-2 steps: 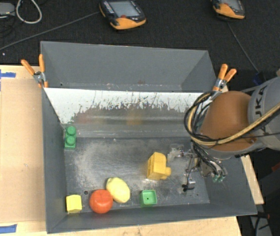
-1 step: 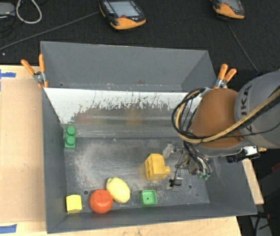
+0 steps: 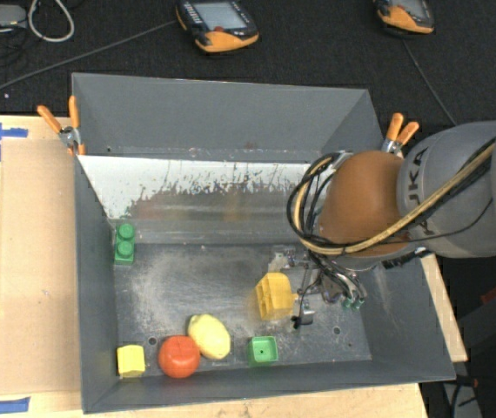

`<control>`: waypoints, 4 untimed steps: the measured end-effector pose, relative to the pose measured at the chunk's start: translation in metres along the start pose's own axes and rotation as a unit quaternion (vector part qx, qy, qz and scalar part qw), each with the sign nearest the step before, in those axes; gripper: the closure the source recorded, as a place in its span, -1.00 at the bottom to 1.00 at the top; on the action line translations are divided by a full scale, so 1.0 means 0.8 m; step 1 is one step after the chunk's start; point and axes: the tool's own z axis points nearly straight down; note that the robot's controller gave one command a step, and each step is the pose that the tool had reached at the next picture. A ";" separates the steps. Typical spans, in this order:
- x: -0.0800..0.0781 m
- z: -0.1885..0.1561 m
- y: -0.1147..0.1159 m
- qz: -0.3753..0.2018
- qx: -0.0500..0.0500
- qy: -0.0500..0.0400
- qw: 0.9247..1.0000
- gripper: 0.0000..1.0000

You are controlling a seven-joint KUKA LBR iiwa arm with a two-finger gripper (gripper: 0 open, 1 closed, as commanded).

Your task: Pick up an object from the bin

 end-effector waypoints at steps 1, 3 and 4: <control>-0.005 0.038 0.012 0.052 0.000 -0.002 0.999 -1.00; -0.007 0.045 0.011 -0.063 0.000 -0.003 0.998 1.00; -0.004 0.022 0.013 -0.064 0.000 0.000 0.998 1.00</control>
Offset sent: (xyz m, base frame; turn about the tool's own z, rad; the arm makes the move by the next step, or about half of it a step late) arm 0.0036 0.0090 -0.0366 -0.1254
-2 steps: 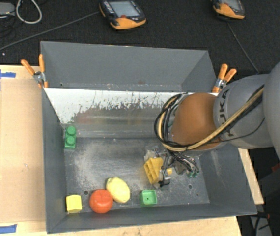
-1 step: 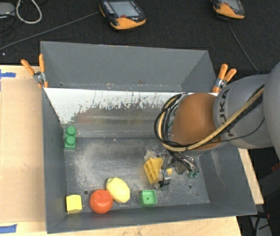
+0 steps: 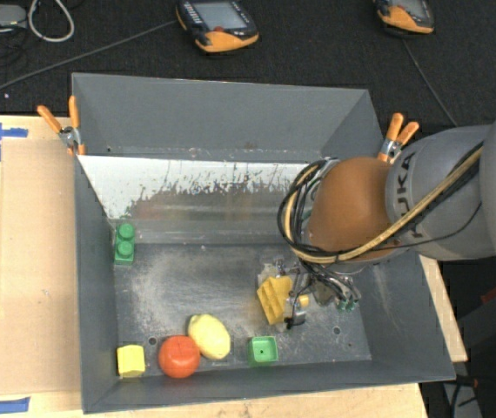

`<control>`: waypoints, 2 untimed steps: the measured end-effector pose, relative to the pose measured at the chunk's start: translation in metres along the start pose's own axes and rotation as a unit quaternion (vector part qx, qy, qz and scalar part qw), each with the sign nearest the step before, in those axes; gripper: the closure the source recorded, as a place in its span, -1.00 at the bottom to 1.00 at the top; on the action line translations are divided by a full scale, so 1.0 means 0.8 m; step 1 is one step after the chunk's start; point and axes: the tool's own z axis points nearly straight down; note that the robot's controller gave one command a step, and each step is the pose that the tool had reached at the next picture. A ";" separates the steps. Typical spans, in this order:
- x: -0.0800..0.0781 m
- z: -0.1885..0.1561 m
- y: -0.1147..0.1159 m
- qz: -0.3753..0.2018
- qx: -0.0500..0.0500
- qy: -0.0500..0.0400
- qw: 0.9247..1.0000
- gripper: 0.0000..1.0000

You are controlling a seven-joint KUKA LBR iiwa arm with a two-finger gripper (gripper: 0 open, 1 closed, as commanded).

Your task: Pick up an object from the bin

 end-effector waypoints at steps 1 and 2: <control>0.000 -0.036 0.001 -0.001 0.000 0.000 1.000 1.00; 0.001 -0.100 0.001 -0.001 -0.001 0.002 1.000 1.00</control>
Offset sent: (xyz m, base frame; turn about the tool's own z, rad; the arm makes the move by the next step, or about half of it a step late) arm -0.0001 0.0002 0.1259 -0.0007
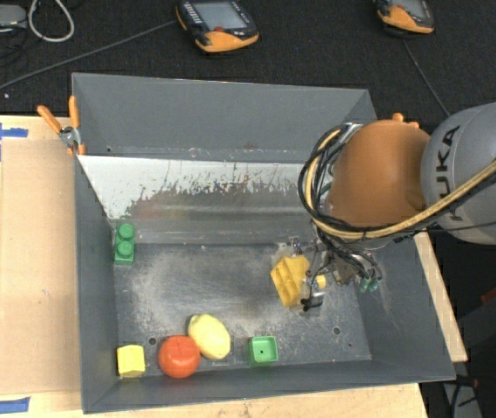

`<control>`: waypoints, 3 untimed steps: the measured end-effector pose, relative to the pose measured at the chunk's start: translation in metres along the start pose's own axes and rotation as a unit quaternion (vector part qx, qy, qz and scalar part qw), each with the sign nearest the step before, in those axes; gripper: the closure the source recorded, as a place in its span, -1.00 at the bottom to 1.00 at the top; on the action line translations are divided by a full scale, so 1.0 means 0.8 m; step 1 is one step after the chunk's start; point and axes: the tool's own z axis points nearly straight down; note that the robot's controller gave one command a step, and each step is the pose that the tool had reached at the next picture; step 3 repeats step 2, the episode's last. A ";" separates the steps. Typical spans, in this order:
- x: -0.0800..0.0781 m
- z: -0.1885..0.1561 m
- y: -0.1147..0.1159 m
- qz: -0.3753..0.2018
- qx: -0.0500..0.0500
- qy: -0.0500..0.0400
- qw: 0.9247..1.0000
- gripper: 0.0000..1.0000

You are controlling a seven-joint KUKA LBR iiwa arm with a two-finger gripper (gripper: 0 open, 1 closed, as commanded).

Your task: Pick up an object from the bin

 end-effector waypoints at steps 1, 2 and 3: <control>-0.001 -0.046 0.000 0.000 0.000 -0.002 1.000 1.00; -0.002 -0.081 0.000 0.000 0.001 -0.003 1.000 1.00; -0.002 -0.081 0.000 0.000 0.001 -0.003 1.000 1.00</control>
Offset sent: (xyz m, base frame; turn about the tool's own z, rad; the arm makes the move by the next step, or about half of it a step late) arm 0.0008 0.0001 0.0875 0.0008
